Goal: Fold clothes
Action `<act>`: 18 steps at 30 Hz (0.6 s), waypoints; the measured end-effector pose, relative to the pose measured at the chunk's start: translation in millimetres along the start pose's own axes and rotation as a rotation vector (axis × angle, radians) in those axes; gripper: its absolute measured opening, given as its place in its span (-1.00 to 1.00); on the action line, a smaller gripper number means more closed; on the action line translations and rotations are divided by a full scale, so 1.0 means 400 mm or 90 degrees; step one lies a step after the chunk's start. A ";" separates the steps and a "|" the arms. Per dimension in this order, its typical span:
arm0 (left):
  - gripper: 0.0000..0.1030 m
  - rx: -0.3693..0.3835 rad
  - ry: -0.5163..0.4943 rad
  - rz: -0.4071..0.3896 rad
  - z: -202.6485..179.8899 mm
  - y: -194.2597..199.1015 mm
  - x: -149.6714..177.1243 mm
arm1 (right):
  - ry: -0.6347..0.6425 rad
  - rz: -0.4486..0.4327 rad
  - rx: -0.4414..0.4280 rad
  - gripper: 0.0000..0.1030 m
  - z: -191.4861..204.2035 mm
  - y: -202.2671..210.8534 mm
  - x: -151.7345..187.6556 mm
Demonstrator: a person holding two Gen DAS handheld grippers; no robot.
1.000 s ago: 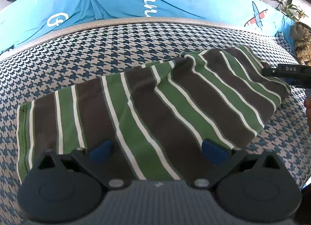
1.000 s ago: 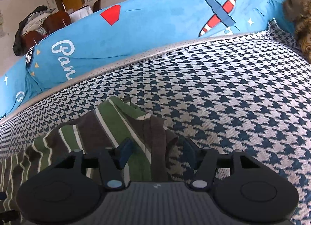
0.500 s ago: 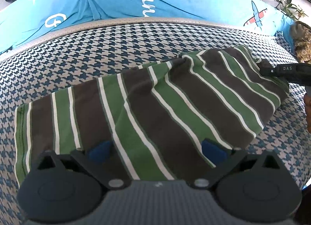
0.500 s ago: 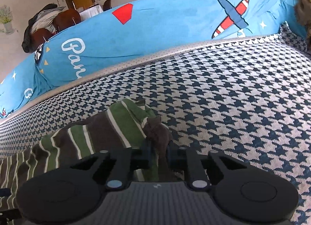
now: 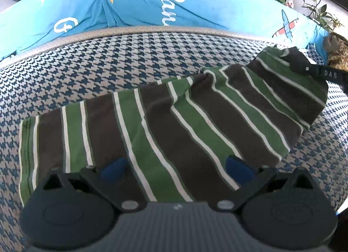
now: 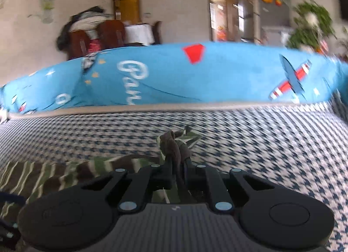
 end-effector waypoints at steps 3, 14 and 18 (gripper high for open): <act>0.99 0.000 0.008 -0.009 0.006 0.008 -0.005 | 0.040 -0.004 -0.027 -0.78 0.073 0.002 0.010; 0.99 -0.029 0.050 -0.013 0.059 0.020 -0.023 | 0.116 0.050 -0.079 -0.77 0.233 -0.074 0.097; 0.99 -0.032 0.057 -0.010 0.068 0.020 -0.025 | 0.120 0.079 -0.083 -0.76 0.257 -0.111 0.136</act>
Point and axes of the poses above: each gripper's, at about its wrist camera, not at the fingertips, and y roughly against the way its jaws point, z to its left, x to its underside, the point moved 5 cm from there along -y, roughly the way its jaws point, and after that the axes turned 10 degrees about -x, right-handed, at the moved point
